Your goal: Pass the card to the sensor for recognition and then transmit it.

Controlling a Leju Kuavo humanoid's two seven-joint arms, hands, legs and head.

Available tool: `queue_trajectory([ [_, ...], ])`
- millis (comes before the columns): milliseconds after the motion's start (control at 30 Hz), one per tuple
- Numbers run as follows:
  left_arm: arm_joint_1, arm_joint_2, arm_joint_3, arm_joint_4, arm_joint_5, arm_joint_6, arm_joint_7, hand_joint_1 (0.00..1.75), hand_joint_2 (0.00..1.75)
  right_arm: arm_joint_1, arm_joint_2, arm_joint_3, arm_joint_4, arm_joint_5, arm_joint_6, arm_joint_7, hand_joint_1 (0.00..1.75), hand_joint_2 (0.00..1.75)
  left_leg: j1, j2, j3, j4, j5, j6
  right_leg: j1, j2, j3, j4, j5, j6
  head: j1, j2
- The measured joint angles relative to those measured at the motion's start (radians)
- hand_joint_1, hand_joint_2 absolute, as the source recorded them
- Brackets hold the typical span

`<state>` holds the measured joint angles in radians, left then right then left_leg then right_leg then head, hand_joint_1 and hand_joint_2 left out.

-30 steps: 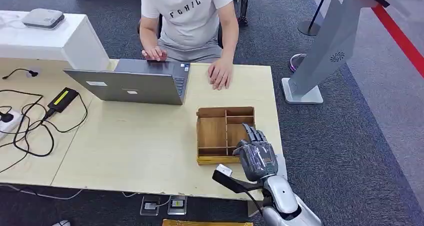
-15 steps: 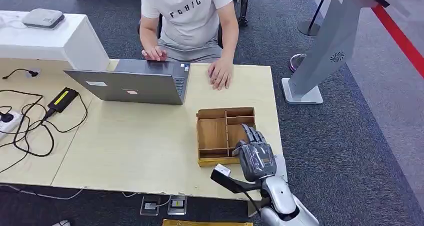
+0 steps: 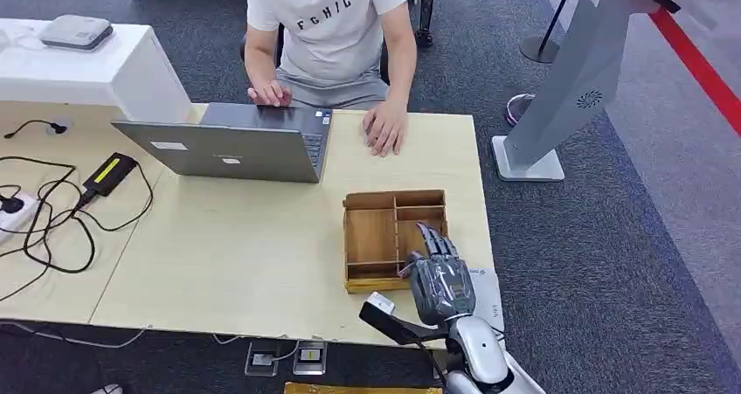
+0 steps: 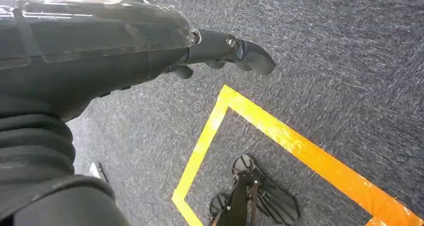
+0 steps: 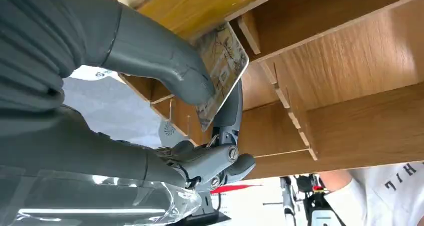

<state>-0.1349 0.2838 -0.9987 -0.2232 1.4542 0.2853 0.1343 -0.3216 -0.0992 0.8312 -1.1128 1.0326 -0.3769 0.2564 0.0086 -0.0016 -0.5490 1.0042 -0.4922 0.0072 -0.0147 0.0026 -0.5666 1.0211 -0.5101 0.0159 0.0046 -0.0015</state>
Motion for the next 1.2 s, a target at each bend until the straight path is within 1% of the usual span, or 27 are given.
queue_trajectory([
  [267, 0.0, 0.0, -0.006, 0.0, 0.008, -0.001, 0.0, 0.0, 0.0, 0.0, 0.002, 0.0, 0.0, 0.0, -0.007, -0.01, 1.75, 1.75, 0.0, 0.0, 0.0, 0.0, 0.0, 0.0, 0.0, 0.0, 0.0, 0.0, 0.0, 0.0, 0.0, 0.0],
  [433, 0.0, 0.001, -0.017, 0.0, 0.014, -0.002, 0.0, 0.0, 0.0, -0.015, -0.001, 0.0, 0.0, 0.0, -0.008, -0.034, 1.75, 1.75, 0.0, 0.0, 0.0, 0.0, 0.0, 0.0, 0.0, 0.0, 0.0, 0.0, 0.0, 0.0, 0.0, 0.0],
  [500, 0.0, 0.001, -0.02, -0.001, 0.017, -0.003, 0.0, 0.0, 0.0, -0.036, -0.005, 0.0, -0.004, 0.019, -0.017, -0.048, 1.75, 1.75, 0.0, 0.0, 0.0, 0.0, 0.0, 0.0, 0.0, 0.0, 0.0, 0.0, 0.0, 0.0, 0.0, 0.0],
  [567, 0.0, 0.001, -0.022, -0.001, 0.022, -0.002, -0.002, 0.0, 0.0, -0.062, -0.014, -0.015, -0.041, 0.09, -0.046, -0.067, 1.75, 1.75, 0.0, 0.0, 0.0, 0.0, 0.001, 0.0, 0.0, 0.0, 0.0, 0.0, 0.001, 0.0, 0.0, 0.0],
  [633, 0.0, 0.001, -0.023, -0.001, 0.025, -0.002, -0.003, 0.0, 0.0, -0.09, -0.021, -0.042, -0.104, 0.155, -0.069, -0.082, 1.75, 1.75, 0.0, 0.0, 0.0, 0.0, 0.001, 0.0, 0.0, 0.0, 0.0, 0.0, 0.001, 0.0, 0.0, 0.0],
  [700, 0.0, 0.001, -0.024, -0.001, 0.027, -0.002, -0.003, 0.0, 0.0, -0.113, -0.026, -0.06, -0.153, 0.182, -0.068, -0.093, 1.75, 1.75, 0.0, 0.0, 0.0, 0.0, 0.001, 0.0, 0.0, 0.0, 0.0, 0.0, 0.001, 0.0, 0.0, 0.0],
  [900, 0.0, 0.0, -0.04, -0.001, 0.029, 0.003, -0.003, 0.0, 0.0, -0.134, -0.033, -0.092, -0.274, 0.195, -0.056, -0.103, 1.75, 1.75, 0.0, 0.0, 0.0, 0.0, 0.001, 0.0, 0.0, 0.0, 0.0, 0.0, 0.001, 0.0, 0.0, 0.0],
  [1067, -0.001, -0.001, -0.043, -0.001, 0.029, 0.011, -0.003, 0.0, 0.0, -0.134, -0.034, -0.092, -0.309, 0.188, -0.059, -0.107, 1.75, 1.75, 0.0, 0.0, 0.0, 0.0, 0.001, 0.0, 0.0, 0.0, 0.0, 0.0, 0.001, 0.0, 0.0, 0.0],
  [1200, -0.002, -0.002, -0.049, -0.001, 0.028, 0.018, -0.003, 0.0, 0.0, -0.145, -0.034, -0.091, -0.312, 0.178, -0.05, -0.119, 1.75, 1.75, 0.0, -0.001, 0.0, 0.0, 0.001, 0.0, 0.0, -0.001, 0.001, 0.0, 0.001, 0.0, 0.0, 0.0],
])
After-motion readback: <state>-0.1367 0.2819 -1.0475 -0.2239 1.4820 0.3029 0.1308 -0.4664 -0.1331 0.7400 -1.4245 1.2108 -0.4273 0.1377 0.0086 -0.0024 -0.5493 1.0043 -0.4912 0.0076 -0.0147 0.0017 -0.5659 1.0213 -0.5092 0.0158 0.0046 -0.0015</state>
